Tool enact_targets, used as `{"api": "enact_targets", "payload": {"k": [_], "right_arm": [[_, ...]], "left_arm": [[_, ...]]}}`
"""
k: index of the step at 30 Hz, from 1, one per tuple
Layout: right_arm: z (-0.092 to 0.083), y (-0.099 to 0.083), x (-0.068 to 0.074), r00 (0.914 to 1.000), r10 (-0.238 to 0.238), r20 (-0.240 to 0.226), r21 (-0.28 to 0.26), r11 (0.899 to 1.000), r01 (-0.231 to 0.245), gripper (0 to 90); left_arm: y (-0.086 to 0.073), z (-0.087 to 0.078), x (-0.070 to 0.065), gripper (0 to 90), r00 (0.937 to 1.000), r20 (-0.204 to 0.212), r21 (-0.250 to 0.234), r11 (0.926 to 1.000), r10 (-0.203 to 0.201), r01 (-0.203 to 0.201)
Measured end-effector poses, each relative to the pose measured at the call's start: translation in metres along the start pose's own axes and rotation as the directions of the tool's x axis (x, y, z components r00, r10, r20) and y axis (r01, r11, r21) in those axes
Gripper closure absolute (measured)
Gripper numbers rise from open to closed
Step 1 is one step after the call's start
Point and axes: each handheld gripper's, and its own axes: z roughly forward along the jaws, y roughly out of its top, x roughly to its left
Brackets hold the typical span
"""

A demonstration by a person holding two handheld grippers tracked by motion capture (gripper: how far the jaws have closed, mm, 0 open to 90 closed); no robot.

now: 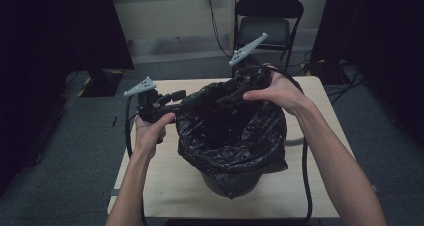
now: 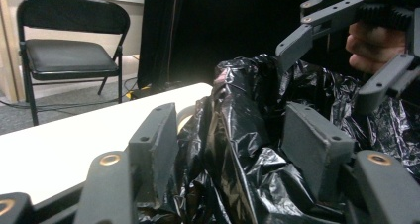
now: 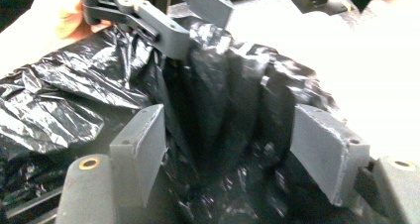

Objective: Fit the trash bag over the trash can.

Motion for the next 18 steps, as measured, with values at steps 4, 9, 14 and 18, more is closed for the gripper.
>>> {"api": "enact_targets", "payload": {"k": [4,9,14,18], "right_arm": [[-0.013,-0.006,-0.004,0.9989,0.024,0.039,-0.037,0.999,-0.023,33.7],[-0.03,-0.023,-0.013,0.994,0.079,0.076,-0.105,0.992,-0.07,39.3],[-0.044,-0.047,-0.019,0.9888,0.123,0.084,-0.189,0.976,-0.106,43.7],[-0.051,-0.068,-0.025,0.9791,0.174,0.105,-0.242,0.959,-0.145,45.4]], "left_arm": [[0.0,-0.001,-0.001,36.8,1.0,-0.006,-0.002,1.0,-0.003,0.003],[0.001,0.0,-0.003,35.6,1.0,-0.001,0.0,1.0,-0.002,0.002],[0.001,-0.002,-0.003,33.9,0.9998,0.009,-0.009,0.9998,-0.017,0.017],[0.002,-0.006,-0.003,33.9,0.9999,0.004,-0.015,0.9998,-0.014,0.014]]}}
